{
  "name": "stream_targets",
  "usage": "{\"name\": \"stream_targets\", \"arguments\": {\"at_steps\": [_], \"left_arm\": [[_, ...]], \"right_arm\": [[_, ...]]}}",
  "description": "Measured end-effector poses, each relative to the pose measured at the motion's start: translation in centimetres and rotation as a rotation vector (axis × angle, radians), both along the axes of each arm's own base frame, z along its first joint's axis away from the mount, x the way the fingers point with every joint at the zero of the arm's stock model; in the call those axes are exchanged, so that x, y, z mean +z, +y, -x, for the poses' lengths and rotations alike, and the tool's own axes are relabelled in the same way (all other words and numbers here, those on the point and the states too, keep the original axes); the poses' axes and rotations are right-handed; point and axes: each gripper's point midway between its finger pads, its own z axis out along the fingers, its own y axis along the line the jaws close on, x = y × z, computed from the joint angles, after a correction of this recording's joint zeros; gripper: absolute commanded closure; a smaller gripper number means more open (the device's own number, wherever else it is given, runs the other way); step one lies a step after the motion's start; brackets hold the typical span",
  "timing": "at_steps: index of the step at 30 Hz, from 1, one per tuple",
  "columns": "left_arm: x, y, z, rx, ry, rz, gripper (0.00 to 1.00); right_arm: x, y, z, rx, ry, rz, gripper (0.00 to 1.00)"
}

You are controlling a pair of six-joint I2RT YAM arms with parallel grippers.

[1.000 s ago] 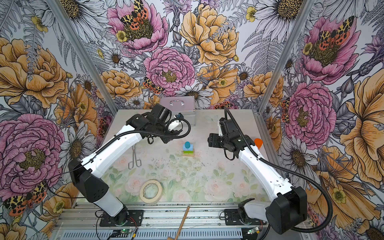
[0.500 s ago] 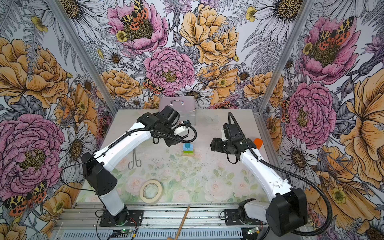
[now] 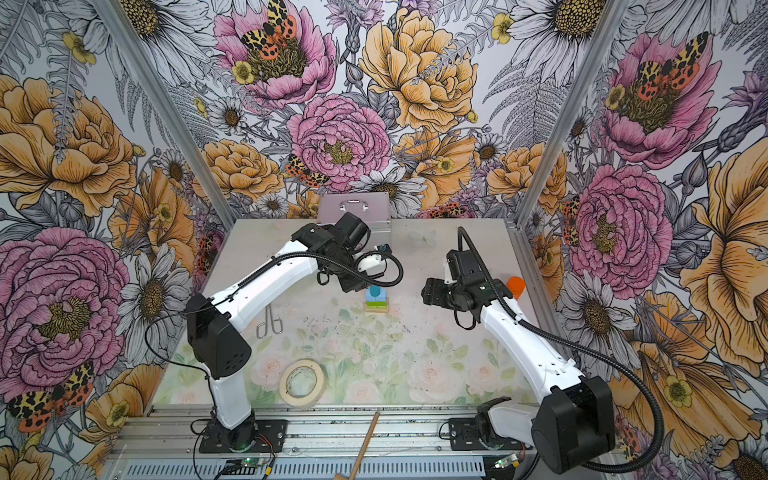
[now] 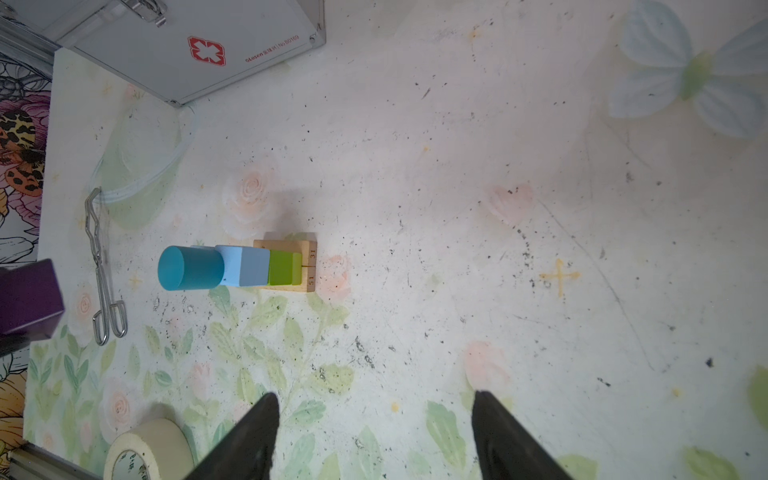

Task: Build the wood block tower
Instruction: 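Lift the purple block and carry it over the teal cylinder with the left gripper, then lower the purple block onto the teal cylinder with the left gripper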

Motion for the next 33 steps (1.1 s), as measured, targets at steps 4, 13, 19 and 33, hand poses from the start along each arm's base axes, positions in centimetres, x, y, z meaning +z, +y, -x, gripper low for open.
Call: {"name": "stream_targets", "arguments": {"at_steps": [4,13,19,33], "left_arm": [[-1.3,-1.1,0.0,-0.030,0.019,-0.019,1.00],[-0.1,-3.2,0.3,-0.098,-0.032,-0.010,1.00],[0.1,-3.8,-0.3,-0.141,-0.059,-0.028,1.00],[-1.9,-2.2,-0.6,-0.189,0.010,-0.116,1.00]], "right_arm": [[-0.1,-0.1,0.0,-0.004,0.002,0.001,0.25],[-0.9,-0.5,0.3,-0.012,0.022,0.002,0.25],[-1.2,-0.8,0.3,-0.021,0.027,-0.001,0.25],[-1.1,-0.7,0.0,-0.031,0.022,-0.024,0.25]]}}
